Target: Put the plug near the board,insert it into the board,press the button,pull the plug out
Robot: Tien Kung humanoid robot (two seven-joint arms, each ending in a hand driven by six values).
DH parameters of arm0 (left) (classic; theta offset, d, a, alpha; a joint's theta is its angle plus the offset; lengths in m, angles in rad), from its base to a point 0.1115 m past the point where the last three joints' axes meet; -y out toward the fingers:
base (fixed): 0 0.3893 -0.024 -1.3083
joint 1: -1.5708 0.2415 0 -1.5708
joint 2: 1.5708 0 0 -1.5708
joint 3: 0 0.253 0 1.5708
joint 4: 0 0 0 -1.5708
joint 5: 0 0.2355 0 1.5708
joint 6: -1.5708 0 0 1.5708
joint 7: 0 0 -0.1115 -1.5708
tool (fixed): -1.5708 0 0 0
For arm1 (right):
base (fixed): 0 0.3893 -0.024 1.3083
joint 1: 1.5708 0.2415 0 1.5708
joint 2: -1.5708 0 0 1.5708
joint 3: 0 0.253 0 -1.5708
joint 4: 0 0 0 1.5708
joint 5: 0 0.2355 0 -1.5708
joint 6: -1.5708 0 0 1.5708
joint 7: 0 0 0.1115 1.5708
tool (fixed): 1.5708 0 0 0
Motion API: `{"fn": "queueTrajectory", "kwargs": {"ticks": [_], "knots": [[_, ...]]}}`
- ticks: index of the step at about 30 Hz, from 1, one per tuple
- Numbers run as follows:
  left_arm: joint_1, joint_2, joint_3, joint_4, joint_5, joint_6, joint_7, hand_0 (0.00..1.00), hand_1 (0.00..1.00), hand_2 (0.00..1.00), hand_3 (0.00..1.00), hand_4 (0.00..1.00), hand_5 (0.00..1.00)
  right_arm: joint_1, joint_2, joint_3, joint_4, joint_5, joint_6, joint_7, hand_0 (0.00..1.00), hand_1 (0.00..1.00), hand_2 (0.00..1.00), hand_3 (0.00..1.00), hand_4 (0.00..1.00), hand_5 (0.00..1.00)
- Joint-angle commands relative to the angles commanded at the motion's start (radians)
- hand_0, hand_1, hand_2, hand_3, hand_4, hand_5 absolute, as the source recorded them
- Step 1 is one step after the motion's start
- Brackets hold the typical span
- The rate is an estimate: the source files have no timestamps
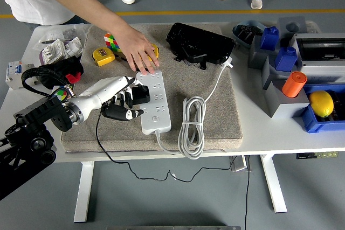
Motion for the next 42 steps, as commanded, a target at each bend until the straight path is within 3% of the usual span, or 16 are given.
{"fn": "queueTrajectory", "kwargs": {"ticks": [9, 15, 26, 42], "knots": [[-0.023, 0.005, 0.022, -0.018, -0.004, -0.149, 0.136, 0.039, 0.092, 0.17, 0.882, 0.686, 0.002, 0.003, -0.007, -0.014, 0.0, 0.005, 0.0, 0.001, 0.711, 0.714, 0.703, 0.596, 0.998, 0.607], [-0.03, 0.017, 0.042, -0.039, -0.015, -0.217, 0.166, 0.033, 0.094, 0.166, 0.878, 0.683, 0.002, 0.001, -0.009, -0.018, 0.0, 0.006, -0.001, 0.001, 0.711, 0.714, 0.703, 0.598, 0.998, 0.607], [-0.067, -0.006, 0.102, -0.011, -0.017, -0.197, 0.143, 0.036, 0.095, 0.166, 0.88, 0.621, 0.002, 0.004, -0.005, -0.006, 0.001, 0.008, -0.001, 0.001, 0.711, 0.714, 0.702, 0.597, 0.998, 0.607], [-0.148, -0.071, 0.186, 0.081, -0.025, -0.199, 0.139, 0.036, 0.093, 0.166, 0.887, 0.629, 0.002, 0.003, -0.006, -0.002, 0.001, 0.009, 0.0, 0.001, 0.711, 0.714, 0.702, 0.597, 0.998, 0.607]]}}
